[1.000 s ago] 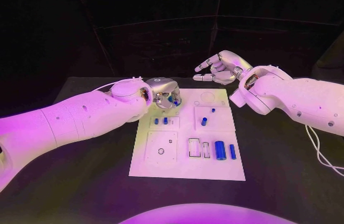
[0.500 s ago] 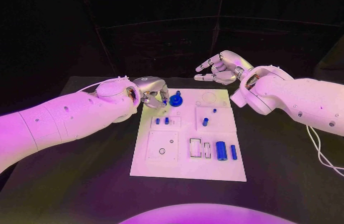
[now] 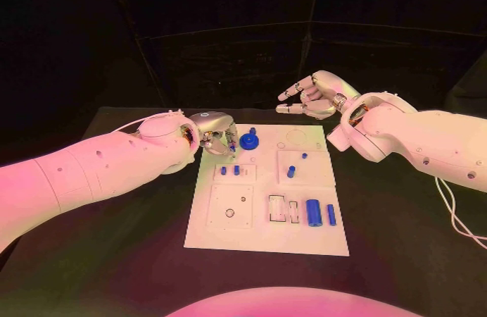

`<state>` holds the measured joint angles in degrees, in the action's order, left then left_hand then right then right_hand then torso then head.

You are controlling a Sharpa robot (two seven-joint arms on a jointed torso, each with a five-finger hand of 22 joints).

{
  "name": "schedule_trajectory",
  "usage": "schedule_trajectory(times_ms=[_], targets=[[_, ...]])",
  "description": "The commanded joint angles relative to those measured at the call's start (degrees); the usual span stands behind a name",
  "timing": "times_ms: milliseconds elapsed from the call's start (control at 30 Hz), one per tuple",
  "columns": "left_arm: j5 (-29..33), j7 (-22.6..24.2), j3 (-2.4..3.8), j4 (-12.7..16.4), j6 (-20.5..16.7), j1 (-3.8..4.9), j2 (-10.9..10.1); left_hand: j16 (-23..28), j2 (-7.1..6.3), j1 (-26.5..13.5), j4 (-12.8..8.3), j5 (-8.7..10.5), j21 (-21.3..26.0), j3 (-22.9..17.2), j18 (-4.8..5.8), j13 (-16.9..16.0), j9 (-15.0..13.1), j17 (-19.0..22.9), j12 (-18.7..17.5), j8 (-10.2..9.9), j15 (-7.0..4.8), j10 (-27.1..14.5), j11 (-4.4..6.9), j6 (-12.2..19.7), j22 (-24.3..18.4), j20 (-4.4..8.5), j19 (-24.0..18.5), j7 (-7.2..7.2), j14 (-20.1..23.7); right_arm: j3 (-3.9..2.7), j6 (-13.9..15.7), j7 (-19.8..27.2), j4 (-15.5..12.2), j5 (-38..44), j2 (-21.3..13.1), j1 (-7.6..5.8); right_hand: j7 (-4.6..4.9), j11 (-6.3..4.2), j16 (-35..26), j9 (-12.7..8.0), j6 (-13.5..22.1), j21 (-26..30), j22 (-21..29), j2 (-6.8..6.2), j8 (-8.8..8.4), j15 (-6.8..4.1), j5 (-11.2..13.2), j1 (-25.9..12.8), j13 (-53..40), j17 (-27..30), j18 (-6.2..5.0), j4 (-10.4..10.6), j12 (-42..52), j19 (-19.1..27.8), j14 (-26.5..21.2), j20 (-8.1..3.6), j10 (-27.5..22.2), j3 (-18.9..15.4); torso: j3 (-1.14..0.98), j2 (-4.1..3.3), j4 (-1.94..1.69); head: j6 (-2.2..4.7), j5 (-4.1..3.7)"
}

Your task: Assemble the parts on the task board

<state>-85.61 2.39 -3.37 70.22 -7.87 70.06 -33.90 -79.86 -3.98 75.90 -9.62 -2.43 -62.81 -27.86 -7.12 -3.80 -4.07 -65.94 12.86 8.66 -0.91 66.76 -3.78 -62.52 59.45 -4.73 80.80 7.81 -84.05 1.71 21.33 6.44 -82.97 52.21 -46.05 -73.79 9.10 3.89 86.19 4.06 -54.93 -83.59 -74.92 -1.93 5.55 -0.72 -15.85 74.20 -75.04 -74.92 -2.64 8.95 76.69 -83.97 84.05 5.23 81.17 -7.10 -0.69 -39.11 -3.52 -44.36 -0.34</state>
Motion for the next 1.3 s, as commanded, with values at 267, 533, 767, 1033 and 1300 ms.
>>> schedule_trajectory(times_ms=[267, 533, 767, 1033, 1300], targets=[[0.67, -0.07, -0.28, -0.5, 2.15, -0.24, 0.53, -0.01, 0.06, -0.46, 0.34, -0.29, -0.26, 0.12, 0.69, -0.02, 0.07, 0.12, -0.23, -0.35, -0.03, 0.35, -0.05, -0.42, 0.09, 0.04, 0.01, -0.1, -1.05, -0.04, -0.36, 0.58, -0.05, -0.13, 0.12, -0.1, -0.43, -0.14, -0.32, 0.03, 0.04, 0.26, -0.91, 0.18, 0.22, 0.05, -0.29, 0.2, -3.76, -7.52, -0.27, -0.1, 0.04, 0.2, 4.23, 0.13, -0.12, -0.3, -0.02, 0.03, 0.03, -0.14, -0.07], [0.68, -0.29, -0.83, -0.71, 2.87, -0.29, 0.69, 0.02, 0.08, -0.42, 0.31, -0.29, -0.38, 0.1, 0.71, -0.04, 0.06, 0.19, -0.27, -0.36, -0.05, 0.48, 0.0, -0.5, 0.23, 0.05, 0.03, -0.14, -1.03, -0.04, -0.39, 0.58, -0.05, -0.13, 0.15, -0.1, -0.43, -0.14, -0.32, 0.03, 0.04, 0.26, -0.91, 0.18, 0.22, 0.05, -0.29, 0.2, -3.76, -7.52, -0.27, -0.1, 0.04, 0.2, 4.23, 0.13, -0.12, -0.3, 0.0, 0.03, 0.01, -0.2, -0.12], [0.67, -0.71, -1.2, -0.94, 2.99, -0.31, 0.92, 0.05, 0.06, -0.42, 0.3, -0.29, -0.41, 0.1, 0.72, -0.05, 0.05, 0.28, -0.29, -0.36, -0.06, 0.52, 0.01, -0.52, 0.27, 0.05, 0.04, -0.16, -1.01, -0.04, -0.43, 0.61, 0.0, -0.13, 0.24, -0.1, -0.43, -0.15, -0.31, 0.03, 0.03, 0.27, -0.88, 0.28, 0.24, 0.04, -0.29, 0.31, -3.74, -7.54, -0.28, -0.15, 0.02, 0.21, 4.24, 0.12, -0.13, -0.34, 0.01, 0.02, 0.04, -0.09, -0.13], [0.67, -0.98, -1.41, -1.98, 2.84, -0.35, 1.64, 0.05, 0.04, -0.4, 0.27, -0.29, -0.37, 0.09, 0.71, -0.05, 0.06, 0.29, -0.34, -0.39, -0.07, 0.53, 0.01, -0.53, 0.23, 0.06, 0.01, -0.16, -1.01, -0.04, -0.46, 0.65, 0.02, -0.13, 0.29, -0.1, -0.43, -0.15, -0.31, 0.03, 0.03, 0.27, -0.88, 0.28, 0.24, 0.04, -0.29, 0.31, -3.74, -7.54, -0.28, -0.15, 0.02, 0.21, 4.24, 0.12, -0.13, -0.34, 0.02, 0.01, 0.07, -0.17, -0.25], [0.67, -1.11, -1.45, -2.73, 2.7, -0.41, 2.13, 0.06, 0.02, -0.39, 0.25, -0.29, -0.31, 0.09, 0.69, -0.05, 0.06, 0.3, -0.38, -0.41, -0.07, 0.53, 0.01, -0.52, 0.18, 0.06, -0.01, -0.16, -1.01, -0.04, -0.48, 0.63, 0.03, -0.13, 0.28, -0.1, -0.43, -0.15, -0.31, 0.03, 0.03, 0.27, -0.88, 0.28, 0.24, 0.04, -0.29, 0.31, -3.74, -7.54, -0.28, -0.15, 0.02, 0.21, 4.24, 0.12, -0.13, -0.34, 0.0, 0.01, 0.03, -0.2, -0.29]])
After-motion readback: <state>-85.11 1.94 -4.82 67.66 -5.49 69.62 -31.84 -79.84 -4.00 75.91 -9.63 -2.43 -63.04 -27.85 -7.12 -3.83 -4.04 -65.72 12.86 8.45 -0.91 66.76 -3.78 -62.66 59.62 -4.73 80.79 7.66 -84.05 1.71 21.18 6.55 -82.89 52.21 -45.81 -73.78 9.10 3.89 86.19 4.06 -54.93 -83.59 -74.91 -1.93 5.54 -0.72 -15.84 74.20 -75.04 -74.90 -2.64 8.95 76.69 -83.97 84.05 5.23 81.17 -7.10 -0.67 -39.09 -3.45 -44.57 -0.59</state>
